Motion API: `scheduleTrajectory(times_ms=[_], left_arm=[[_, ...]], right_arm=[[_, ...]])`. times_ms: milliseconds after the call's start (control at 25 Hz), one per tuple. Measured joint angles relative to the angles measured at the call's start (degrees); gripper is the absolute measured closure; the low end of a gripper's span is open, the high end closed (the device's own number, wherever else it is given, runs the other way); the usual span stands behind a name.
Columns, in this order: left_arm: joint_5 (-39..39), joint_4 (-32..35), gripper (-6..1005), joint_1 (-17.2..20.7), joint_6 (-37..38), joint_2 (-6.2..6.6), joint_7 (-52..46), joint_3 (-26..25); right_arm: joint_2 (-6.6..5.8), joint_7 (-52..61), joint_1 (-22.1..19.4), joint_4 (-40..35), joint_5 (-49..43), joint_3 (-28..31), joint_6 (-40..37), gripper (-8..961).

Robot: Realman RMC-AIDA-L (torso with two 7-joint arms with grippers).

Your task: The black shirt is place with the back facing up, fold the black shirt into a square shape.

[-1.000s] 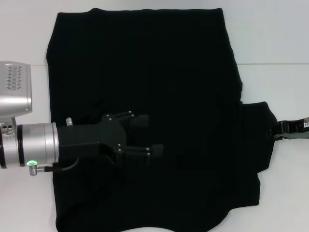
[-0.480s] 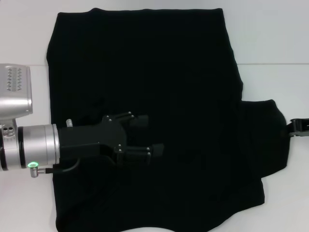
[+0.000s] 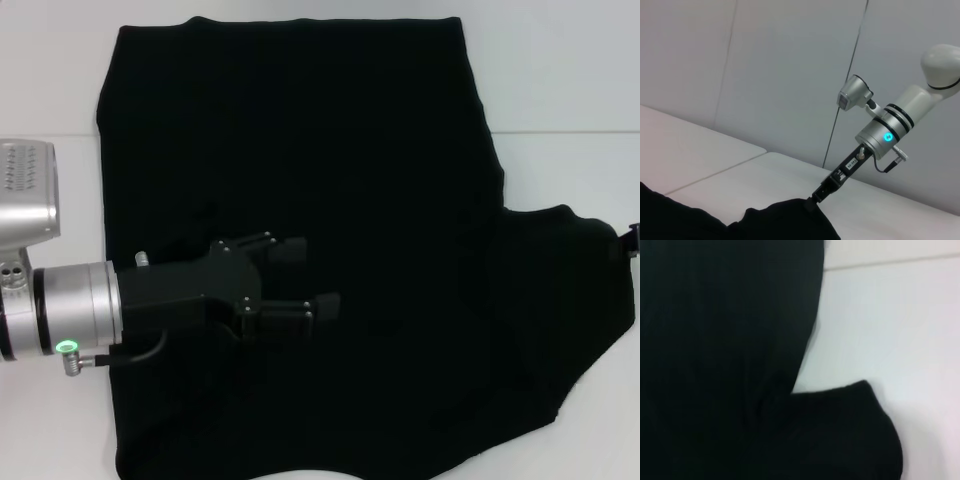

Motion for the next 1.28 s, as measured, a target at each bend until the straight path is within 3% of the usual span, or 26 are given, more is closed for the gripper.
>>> scheduleTrajectory(times_ms=[240,560,760,1040,1280], left_arm=[[-0.2,0.0,67,0.3,-0.1,-0.18,-0.6,-0.1],[-0.2,-0.5,67,0.3,-0.5,-0.21,-0.7,-0.1],[-0.2,-0.5,67,0.2,-0.7,-0.13,-1.7,-0.2],[-0.1,-0.5,66,0.1,-1.1,0.13,-2.1,-1.3],[0.4,-0.3,66,0.1,-1.2,0.31,-2.8,-2.5]], right_arm=[[0.17,-0.1,0.4,-1.6,0.1,-0.1,0.5,893],[1.81,-1.1,3.1,-1.8,0.1,-0.6,0.2,889],[4.24,-2.0,6.9,-1.8,0.0,-3.4,-2.7,880],[8.53,-1.2,12.5,-1.2,-0.3,-12.9,-2.7,866],[9.58,1.5,13.5,-2.8,-0.3,-15.1,-2.0,855]])
